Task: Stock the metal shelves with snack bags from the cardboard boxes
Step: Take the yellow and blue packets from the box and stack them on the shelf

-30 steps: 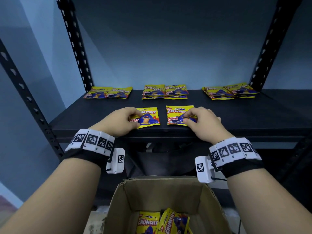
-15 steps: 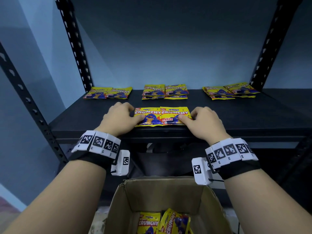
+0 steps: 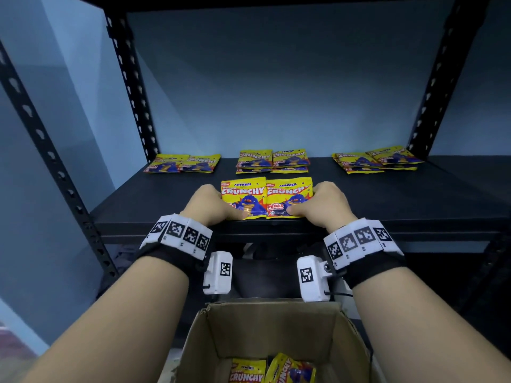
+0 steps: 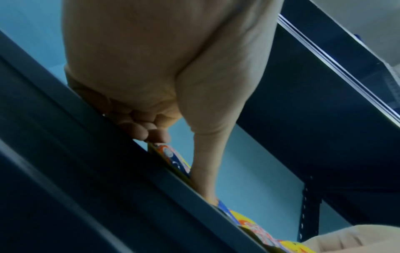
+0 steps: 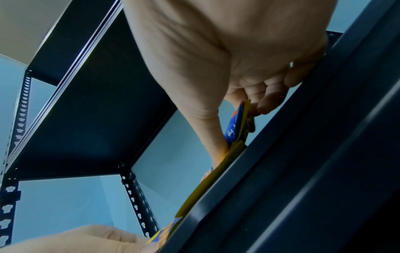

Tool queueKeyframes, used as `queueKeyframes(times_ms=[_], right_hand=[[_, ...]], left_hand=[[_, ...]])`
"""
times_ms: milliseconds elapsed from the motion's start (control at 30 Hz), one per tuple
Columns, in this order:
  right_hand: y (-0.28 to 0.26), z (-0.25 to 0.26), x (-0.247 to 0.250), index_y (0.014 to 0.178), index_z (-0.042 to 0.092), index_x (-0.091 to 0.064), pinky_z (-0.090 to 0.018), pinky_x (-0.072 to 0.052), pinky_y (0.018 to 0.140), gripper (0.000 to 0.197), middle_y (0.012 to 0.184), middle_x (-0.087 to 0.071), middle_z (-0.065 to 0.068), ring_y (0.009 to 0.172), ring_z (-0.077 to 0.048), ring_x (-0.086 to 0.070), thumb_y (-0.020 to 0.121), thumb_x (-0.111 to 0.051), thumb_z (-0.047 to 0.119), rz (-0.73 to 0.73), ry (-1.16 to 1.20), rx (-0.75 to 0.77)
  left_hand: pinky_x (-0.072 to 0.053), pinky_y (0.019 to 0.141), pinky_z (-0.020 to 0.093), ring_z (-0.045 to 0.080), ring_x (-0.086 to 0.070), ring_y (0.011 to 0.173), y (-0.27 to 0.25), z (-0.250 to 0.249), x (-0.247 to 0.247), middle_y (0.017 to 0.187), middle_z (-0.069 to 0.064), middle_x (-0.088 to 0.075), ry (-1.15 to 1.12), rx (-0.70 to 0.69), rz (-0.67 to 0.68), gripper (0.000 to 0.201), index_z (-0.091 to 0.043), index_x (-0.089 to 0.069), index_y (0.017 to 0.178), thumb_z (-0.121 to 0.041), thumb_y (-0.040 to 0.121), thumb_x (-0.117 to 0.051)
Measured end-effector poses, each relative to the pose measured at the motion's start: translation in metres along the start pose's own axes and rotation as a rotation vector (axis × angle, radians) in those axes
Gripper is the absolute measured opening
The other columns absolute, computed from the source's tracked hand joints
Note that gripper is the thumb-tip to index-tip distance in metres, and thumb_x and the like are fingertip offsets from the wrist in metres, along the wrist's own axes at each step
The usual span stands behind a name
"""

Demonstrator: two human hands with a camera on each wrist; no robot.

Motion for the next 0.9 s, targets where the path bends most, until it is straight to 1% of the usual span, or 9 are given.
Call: queueKeyframes(times_ms=[67, 167, 233, 300, 433, 600, 700, 833, 900], right_hand=[[-0.002, 0.001, 0.002, 0.105, 0.008, -0.057, -0.037, -0.048, 0.077, 0.055, 0.101, -0.063, -0.004, 0.099, -0.025, -0.061, 0.072, -0.091, 0.036, 0.006, 0.033, 0.037], [-0.002, 0.003, 0.005, 0.130, 0.015, -0.053, -0.036, -0.049, 0.077, 0.066, 0.115, -0.065, -0.007, 0.099, -0.024, -0.062, 0.077, -0.087, 0.034, 0.044, 0.102, 0.046], [-0.001, 0.007, 0.003, 0.129, 0.016, -0.051, -0.033, -0.051, 0.060, 0.053, 0.103, -0.071, -0.012, 0.076, -0.022, -0.064, 0.085, -0.080, 0.021, 0.104, 0.242, 0.018], [-0.003, 0.014, 0.001, 0.120, 0.009, -0.056, -0.028, -0.051, 0.051, 0.032, 0.091, -0.071, -0.013, 0.063, -0.019, -0.063, 0.090, -0.070, 0.004, 0.169, 0.413, -0.035], [-0.003, 0.032, -0.009, 0.105, 0.013, -0.061, -0.030, -0.058, 0.060, 0.025, 0.102, -0.073, -0.014, 0.073, -0.021, -0.071, 0.092, -0.065, -0.007, 0.216, 0.599, -0.034], [0.007, 0.069, -0.027, 0.113, 0.012, -0.058, -0.031, -0.061, 0.063, 0.034, 0.115, -0.068, -0.015, 0.095, -0.026, -0.075, 0.091, -0.066, -0.012, 0.271, 0.716, -0.003], [0.020, 0.101, -0.038, 0.103, 0.012, -0.056, -0.032, -0.062, 0.062, 0.031, 0.112, -0.067, -0.015, 0.098, -0.028, -0.072, 0.092, -0.061, -0.016, 0.321, 0.795, -0.007], [0.052, 0.142, -0.056, 0.104, 0.005, -0.054, -0.031, -0.063, 0.059, 0.028, 0.112, -0.066, -0.018, 0.104, -0.031, -0.070, 0.091, -0.056, -0.020, 0.339, 0.842, -0.016], [0.072, 0.159, -0.065, 0.092, 0.003, -0.054, -0.035, -0.063, 0.069, 0.024, 0.113, -0.066, -0.019, 0.108, -0.032, -0.069, 0.089, -0.058, -0.021, 0.346, 0.836, -0.012]], left_hand=[[-0.058, 0.085, 0.045, 0.029, -0.073, 0.095, -0.003, -0.002, 0.004, 0.100, 0.018, -0.076, -0.032, -0.006, 0.036, 0.061, 0.005, -0.074, 0.100, -0.033, 0.059, -0.100], [-0.057, 0.089, 0.045, 0.026, -0.072, 0.096, -0.001, 0.002, 0.012, 0.101, 0.012, -0.075, -0.075, -0.003, 0.002, 0.048, -0.007, -0.066, 0.097, -0.028, 0.066, -0.096], [-0.059, 0.073, 0.041, 0.022, -0.069, 0.080, 0.001, 0.008, 0.019, 0.095, 0.008, -0.073, -0.143, 0.007, -0.028, 0.042, -0.013, -0.060, 0.097, -0.025, 0.071, -0.091], [-0.051, 0.055, 0.031, 0.018, -0.059, 0.066, 0.001, 0.014, 0.025, 0.085, 0.008, -0.066, -0.243, 0.027, -0.011, 0.030, -0.013, -0.059, 0.098, -0.017, 0.081, -0.083], [-0.056, 0.052, 0.024, 0.014, -0.070, 0.070, -0.006, 0.025, 0.039, 0.092, 0.011, -0.072, -0.496, 0.092, 0.084, 0.018, -0.009, -0.062, 0.103, -0.004, 0.090, -0.074], [-0.058, 0.059, 0.021, 0.015, -0.075, 0.077, -0.002, 0.041, 0.079, 0.096, 0.015, -0.075, -0.663, 0.069, 0.044, 0.008, -0.003, -0.065, 0.095, 0.002, 0.092, -0.070], [-0.060, 0.058, 0.022, 0.018, -0.074, 0.080, 0.010, 0.047, 0.105, 0.093, 0.015, -0.072, -0.681, 0.042, -0.041, 0.014, -0.005, -0.060, 0.088, 0.005, 0.092, -0.069], [-0.062, 0.059, 0.025, 0.024, -0.074, 0.084, 0.044, 0.048, 0.137, 0.098, 0.019, -0.072, -0.580, 0.024, -0.154, 0.013, -0.004, -0.063, 0.084, 0.005, 0.090, -0.071], [-0.063, 0.065, 0.030, 0.028, -0.074, 0.084, 0.066, 0.049, 0.150, 0.096, 0.022, -0.072, -0.511, 0.029, -0.220, 0.016, -0.003, -0.063, 0.079, 0.006, 0.089, -0.071]])
Point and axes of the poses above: each hand's wrist, its own y-axis towards the middle knuckle, its own x-axis out of the back of the hand, z = x × y, the point moved 1 cm from there along y, towards the middle knuckle
